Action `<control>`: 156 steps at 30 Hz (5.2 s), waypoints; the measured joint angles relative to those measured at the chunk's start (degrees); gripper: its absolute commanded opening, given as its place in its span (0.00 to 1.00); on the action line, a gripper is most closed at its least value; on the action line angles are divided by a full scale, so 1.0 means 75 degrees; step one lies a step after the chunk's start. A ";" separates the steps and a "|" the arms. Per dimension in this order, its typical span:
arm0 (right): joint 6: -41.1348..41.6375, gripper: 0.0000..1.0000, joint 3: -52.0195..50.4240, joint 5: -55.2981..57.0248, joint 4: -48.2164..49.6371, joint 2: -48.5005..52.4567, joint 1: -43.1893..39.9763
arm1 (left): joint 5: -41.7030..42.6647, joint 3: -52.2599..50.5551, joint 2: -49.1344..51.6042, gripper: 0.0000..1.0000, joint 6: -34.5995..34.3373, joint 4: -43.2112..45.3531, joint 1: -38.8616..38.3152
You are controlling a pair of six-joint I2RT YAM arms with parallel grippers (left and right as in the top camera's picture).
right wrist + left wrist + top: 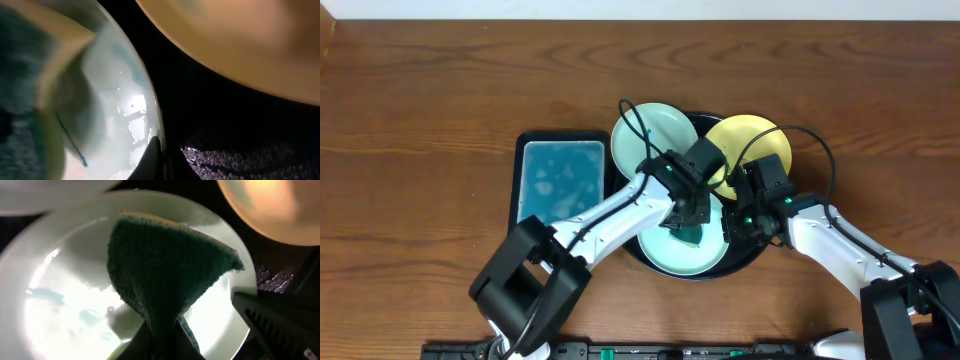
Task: Clean dirty plates on tray and stack at the side
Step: 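Carry sponge with left gripper onto the lower mint plate, then scrub the lower mint plate with the sponge in left gripper, then move sponge back to the blue tray and dip it with left gripper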
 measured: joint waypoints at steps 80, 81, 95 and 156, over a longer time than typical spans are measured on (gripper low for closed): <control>0.0076 0.01 0.0000 -0.0131 -0.0029 0.0003 0.0035 | -0.0498 -0.0813 -0.0487 0.08 0.0227 0.0976 -0.0635; 0.0076 0.01 0.0000 -0.0134 -0.0026 0.0003 0.0035 | -0.0487 -0.0816 -0.0382 0.07 0.0157 0.0973 -0.0650; 0.0076 0.01 0.0000 -0.0119 -0.0026 0.0003 0.0035 | -0.2057 -0.0848 -0.0154 0.07 -0.0181 0.0248 -0.0315; 0.0076 0.01 0.0000 -0.0070 -0.0041 0.0003 0.0035 | -0.1113 -0.1029 -0.0128 0.08 0.2999 -0.0221 0.4672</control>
